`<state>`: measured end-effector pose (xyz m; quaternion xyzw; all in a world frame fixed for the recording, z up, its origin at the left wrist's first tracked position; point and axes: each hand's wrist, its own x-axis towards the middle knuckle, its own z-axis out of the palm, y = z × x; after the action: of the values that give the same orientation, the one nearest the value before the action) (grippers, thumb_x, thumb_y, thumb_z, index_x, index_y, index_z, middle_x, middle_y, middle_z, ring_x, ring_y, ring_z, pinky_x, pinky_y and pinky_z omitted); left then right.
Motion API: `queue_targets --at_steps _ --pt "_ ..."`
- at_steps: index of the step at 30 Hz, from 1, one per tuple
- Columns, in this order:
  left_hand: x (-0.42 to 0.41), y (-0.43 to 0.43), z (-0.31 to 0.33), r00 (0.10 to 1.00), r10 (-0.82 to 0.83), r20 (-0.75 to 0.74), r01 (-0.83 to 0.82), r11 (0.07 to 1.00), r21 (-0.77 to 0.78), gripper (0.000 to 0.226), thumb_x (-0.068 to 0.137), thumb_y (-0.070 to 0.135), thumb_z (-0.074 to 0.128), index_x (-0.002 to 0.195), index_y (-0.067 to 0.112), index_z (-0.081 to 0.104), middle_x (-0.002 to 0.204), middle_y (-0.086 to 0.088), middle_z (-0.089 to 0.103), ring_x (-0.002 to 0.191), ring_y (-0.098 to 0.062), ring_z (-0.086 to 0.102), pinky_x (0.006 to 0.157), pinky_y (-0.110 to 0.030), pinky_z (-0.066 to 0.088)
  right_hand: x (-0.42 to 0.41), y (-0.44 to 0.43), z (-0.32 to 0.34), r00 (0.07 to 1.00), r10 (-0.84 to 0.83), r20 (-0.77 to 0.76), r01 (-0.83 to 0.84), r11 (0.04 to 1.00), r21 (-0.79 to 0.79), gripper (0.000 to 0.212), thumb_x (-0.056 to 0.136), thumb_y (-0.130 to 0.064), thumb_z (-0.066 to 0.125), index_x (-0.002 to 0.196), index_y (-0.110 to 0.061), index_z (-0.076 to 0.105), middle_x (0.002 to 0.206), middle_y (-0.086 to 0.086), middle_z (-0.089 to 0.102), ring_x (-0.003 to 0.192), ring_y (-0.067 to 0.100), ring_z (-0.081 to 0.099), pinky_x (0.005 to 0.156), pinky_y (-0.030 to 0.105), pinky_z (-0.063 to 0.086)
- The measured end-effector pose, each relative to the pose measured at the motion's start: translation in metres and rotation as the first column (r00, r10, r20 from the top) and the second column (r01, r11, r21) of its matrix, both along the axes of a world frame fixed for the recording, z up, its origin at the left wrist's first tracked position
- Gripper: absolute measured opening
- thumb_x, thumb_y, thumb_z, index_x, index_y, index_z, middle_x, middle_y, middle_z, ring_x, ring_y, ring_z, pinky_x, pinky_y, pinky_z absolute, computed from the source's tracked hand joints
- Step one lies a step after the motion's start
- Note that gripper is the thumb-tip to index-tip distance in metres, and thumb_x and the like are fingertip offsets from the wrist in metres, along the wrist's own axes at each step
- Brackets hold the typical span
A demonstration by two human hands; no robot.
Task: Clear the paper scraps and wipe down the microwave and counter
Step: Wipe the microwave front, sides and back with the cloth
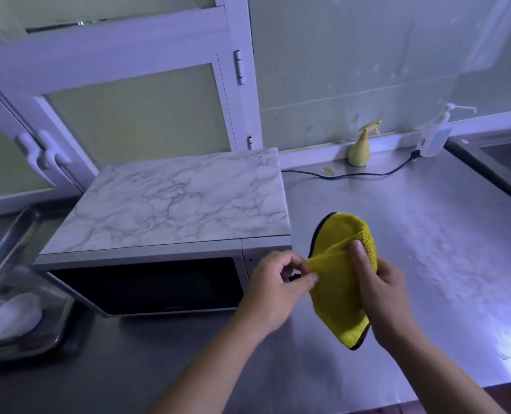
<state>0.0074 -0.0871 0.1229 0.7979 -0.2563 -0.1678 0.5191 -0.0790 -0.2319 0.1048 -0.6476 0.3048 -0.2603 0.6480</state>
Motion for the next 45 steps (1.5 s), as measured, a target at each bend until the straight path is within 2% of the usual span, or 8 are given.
queue_targets --at_steps 5,12,16,24,30,34,40,45 --pt "0.009 0.003 0.01 0.964 -0.258 -0.068 0.262 0.963 0.058 0.043 0.075 0.044 0.079 0.111 0.047 0.056 0.117 0.033 0.053 0.114 0.013 0.045 0.092 -0.019 0.038 -0.019 0.0 0.013 0.998 0.057 0.036 -0.056 0.998 -0.013 0.037 0.078 -0.066 0.055 0.076 -0.035 0.076 0.064 -0.008 0.072 0.055 0.002 0.065 0.046 0.015 0.047" --pt "0.015 0.014 0.029 0.93 -0.362 0.059 0.366 0.917 -0.158 0.019 0.085 0.016 0.072 0.089 0.028 0.058 0.083 0.004 0.061 0.075 -0.013 0.059 0.068 -0.032 0.055 -0.027 0.014 0.019 0.99 0.114 -0.083 -0.126 0.981 -0.149 0.055 0.084 -0.065 0.053 0.044 -0.027 0.055 0.044 -0.015 0.035 0.04 0.002 0.032 0.041 0.01 0.027" --pt "0.033 0.037 0.042 0.928 -0.367 0.059 0.372 0.91 -0.185 0.032 0.086 0.008 0.07 0.105 0.032 0.064 0.093 0.013 0.061 0.085 -0.007 0.061 0.076 -0.026 0.054 -0.032 0.042 0.029 0.895 0.446 -0.028 -0.446 0.895 -0.013 0.025 0.072 -0.04 0.08 0.093 -0.027 0.08 0.088 -0.001 0.078 0.078 0.011 0.074 0.065 0.017 0.053" --pt "0.081 0.092 0.069 0.616 -0.785 -0.069 0.786 0.607 0.115 0.045 0.077 0.02 0.074 0.118 0.035 0.063 0.109 0.015 0.067 0.101 -0.003 0.063 0.091 -0.025 0.051 -0.03 0.091 0.05 0.835 0.527 -0.16 -0.535 0.845 -0.007 0.035 0.077 -0.012 0.07 0.11 -0.024 0.075 0.109 0.006 0.075 0.105 0.019 0.07 0.089 0.034 0.056" --pt "0.074 0.095 0.06 0.862 -0.499 -0.088 0.485 0.863 -0.138 0.015 0.074 0.024 0.075 0.086 0.026 0.065 0.073 0.012 0.064 0.066 -0.011 0.062 0.059 -0.031 0.055 -0.018 0.142 0.045 0.982 -0.12 -0.145 0.064 0.939 -0.339 0.057 0.087 -0.021 0.077 0.132 -0.042 0.048 0.136 -0.009 0.051 0.124 0.008 0.053 0.104 0.043 0.047" --pt "0.057 0.093 0.051 0.892 -0.43 -0.137 0.413 0.9 -0.137 0.026 0.067 0.031 0.075 0.085 0.02 0.059 0.075 0.011 0.063 0.073 -0.016 0.066 0.075 -0.042 0.059 -0.01 0.194 0.025 0.977 0.186 -0.107 -0.206 0.952 -0.226 0.107 0.073 -0.044 0.087 0.15 -0.058 0.014 0.145 -0.035 0.042 0.132 -0.012 0.042 0.095 0.008 0.042" --pt "0.049 0.089 0.051 0.774 -0.598 -0.208 0.603 0.796 -0.045 0.022 0.07 0.036 0.073 0.083 0.021 0.067 0.087 0.0 0.074 0.087 -0.018 0.071 0.086 -0.043 0.058 0.005 0.208 -0.003 0.927 -0.369 0.065 0.374 0.916 -0.143 0.033 0.087 -0.004 0.073 0.102 -0.034 0.073 0.077 -0.006 0.074 0.069 0.011 0.067 0.062 0.03 0.052" --pt "0.096 0.067 0.054 0.826 -0.428 0.367 0.456 0.89 0.013 0.015 0.089 0.025 0.066 0.102 0.019 0.073 0.1 0.007 0.074 0.099 -0.008 0.065 0.093 -0.026 0.048 -0.015 0.191 -0.027 0.859 -0.511 -0.024 0.498 0.824 0.271 0.015 0.086 -0.007 0.073 0.099 -0.014 0.073 0.092 0.005 0.078 0.094 0.029 0.074 0.086 0.047 0.058"
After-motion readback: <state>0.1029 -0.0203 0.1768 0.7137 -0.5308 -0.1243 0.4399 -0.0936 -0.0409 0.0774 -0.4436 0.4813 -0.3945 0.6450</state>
